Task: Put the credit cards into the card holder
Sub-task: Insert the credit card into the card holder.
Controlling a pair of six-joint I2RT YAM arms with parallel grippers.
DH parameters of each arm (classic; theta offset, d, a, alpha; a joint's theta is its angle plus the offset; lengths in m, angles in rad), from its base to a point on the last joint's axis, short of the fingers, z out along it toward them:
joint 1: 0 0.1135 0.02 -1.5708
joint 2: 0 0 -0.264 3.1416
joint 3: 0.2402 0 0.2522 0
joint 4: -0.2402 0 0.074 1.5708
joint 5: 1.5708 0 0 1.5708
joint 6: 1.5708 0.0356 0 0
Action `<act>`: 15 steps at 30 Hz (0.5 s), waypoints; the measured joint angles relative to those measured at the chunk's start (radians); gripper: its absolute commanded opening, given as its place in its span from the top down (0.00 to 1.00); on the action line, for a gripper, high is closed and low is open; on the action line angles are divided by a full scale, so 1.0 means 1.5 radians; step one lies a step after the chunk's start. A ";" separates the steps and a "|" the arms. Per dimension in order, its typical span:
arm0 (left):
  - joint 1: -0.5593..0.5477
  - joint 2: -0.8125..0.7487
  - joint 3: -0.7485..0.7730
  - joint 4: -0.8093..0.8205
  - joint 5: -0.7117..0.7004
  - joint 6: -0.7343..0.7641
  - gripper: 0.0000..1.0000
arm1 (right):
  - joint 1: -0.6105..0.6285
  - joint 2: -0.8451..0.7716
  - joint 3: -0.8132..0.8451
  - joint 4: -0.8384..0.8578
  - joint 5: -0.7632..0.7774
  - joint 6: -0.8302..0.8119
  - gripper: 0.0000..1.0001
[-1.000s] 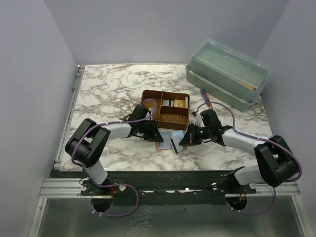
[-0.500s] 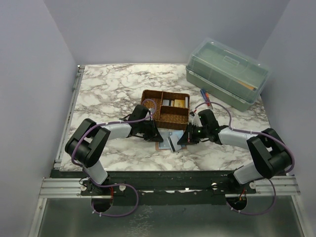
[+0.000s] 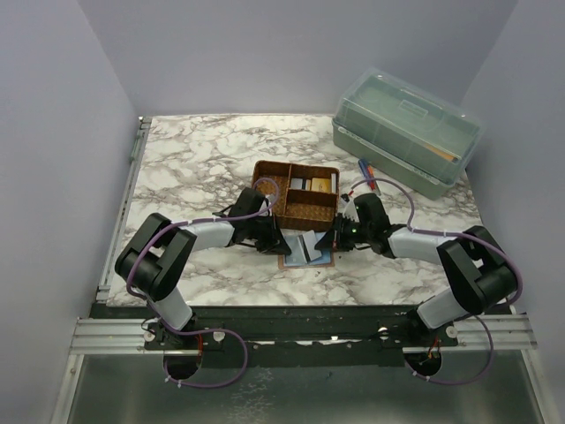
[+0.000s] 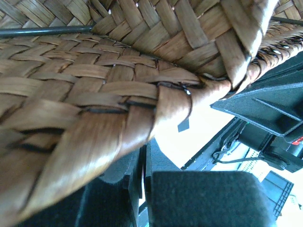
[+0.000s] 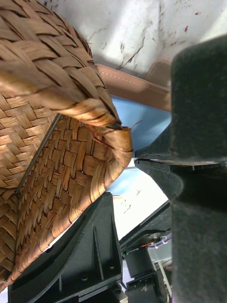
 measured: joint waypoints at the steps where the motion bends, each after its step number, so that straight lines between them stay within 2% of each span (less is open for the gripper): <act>1: 0.000 0.000 0.000 0.000 0.000 0.000 0.93 | 0.000 0.002 0.000 0.003 0.001 0.004 1.00; 8: 0.000 -0.003 -0.001 -0.006 0.000 0.000 0.93 | 0.000 0.031 0.000 0.033 0.000 0.023 1.00; 11: 0.001 -0.006 -0.001 -0.010 -0.001 0.000 0.89 | 0.000 0.035 -0.005 0.048 -0.002 0.031 1.00; 13: 0.001 -0.011 -0.003 -0.014 -0.002 0.000 0.82 | 0.000 0.035 -0.013 0.062 -0.001 0.038 1.00; 15: 0.001 -0.021 -0.006 -0.021 -0.005 0.001 0.70 | 0.000 0.035 -0.019 0.072 -0.001 0.042 1.00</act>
